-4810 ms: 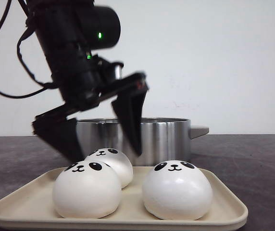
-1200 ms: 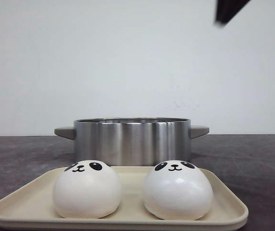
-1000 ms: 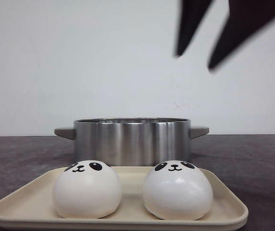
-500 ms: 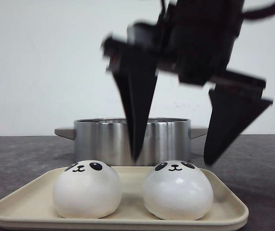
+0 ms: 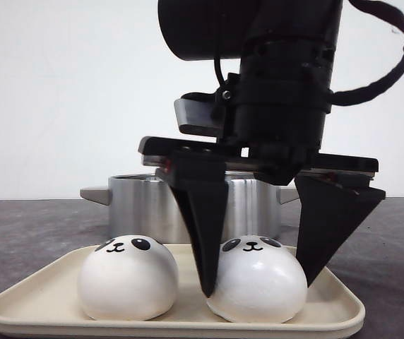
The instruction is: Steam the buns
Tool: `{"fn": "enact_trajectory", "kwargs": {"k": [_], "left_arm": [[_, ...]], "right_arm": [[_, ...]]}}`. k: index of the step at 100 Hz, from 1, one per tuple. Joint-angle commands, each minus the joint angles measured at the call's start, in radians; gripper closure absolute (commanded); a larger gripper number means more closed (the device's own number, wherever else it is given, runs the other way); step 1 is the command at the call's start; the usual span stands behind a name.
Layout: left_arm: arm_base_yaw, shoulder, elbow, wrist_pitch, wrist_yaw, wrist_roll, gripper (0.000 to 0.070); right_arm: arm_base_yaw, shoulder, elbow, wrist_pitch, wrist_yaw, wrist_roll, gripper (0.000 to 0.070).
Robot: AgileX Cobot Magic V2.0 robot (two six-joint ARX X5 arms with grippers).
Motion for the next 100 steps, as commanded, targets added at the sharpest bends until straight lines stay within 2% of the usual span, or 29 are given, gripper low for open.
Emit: {"fn": "enact_trajectory", "kwargs": {"k": [1,4,6,12,33,49,61,75,88,100], "left_arm": [[-0.008,0.007,0.020,0.009,-0.003,0.002,0.0147],[-0.007,0.007,0.020,0.009,-0.003,0.002,0.0147],[-0.007,0.007,0.020,0.009,-0.003,0.002,0.0147],[-0.007,0.007,0.020,0.009,-0.003,0.002,0.0147],[-0.007,0.007,0.020,0.003,-0.003,0.002,0.0147],[-0.007,0.006,0.020,-0.020,-0.003,0.002,0.0147],[-0.007,0.006,0.020,-0.011,-0.003,0.002,0.0147],[-0.007,0.008,0.020,0.007,-0.003,0.002,0.0147],[-0.007,0.013,0.020,0.022,-0.003,0.002,0.0147],[-0.007,0.024,0.020,0.019,-0.003,0.003,0.0147]], "right_arm": [[0.010,0.015,0.009,0.003,0.004,-0.003,0.0336],[0.010,0.015,0.009,0.002,0.004,-0.003,0.0418],[0.010,0.015,0.009,0.003,0.004,-0.003,0.0504],[0.010,0.015,0.009,0.003,0.005,-0.004,0.0700],[0.014,-0.020,0.026,-0.006,0.039,-0.012,0.0696],[0.027,-0.155,0.140,-0.032,0.060,-0.028,0.0696],[0.026,-0.222,0.294,-0.032,0.121,-0.073,0.0696],[-0.011,-0.224,0.498,-0.044,0.193,-0.167,0.0696],[-0.067,-0.177,0.608,-0.047,0.192,-0.222,0.0697],[-0.139,-0.119,0.621,-0.054,0.179,-0.241,0.0696]]}}
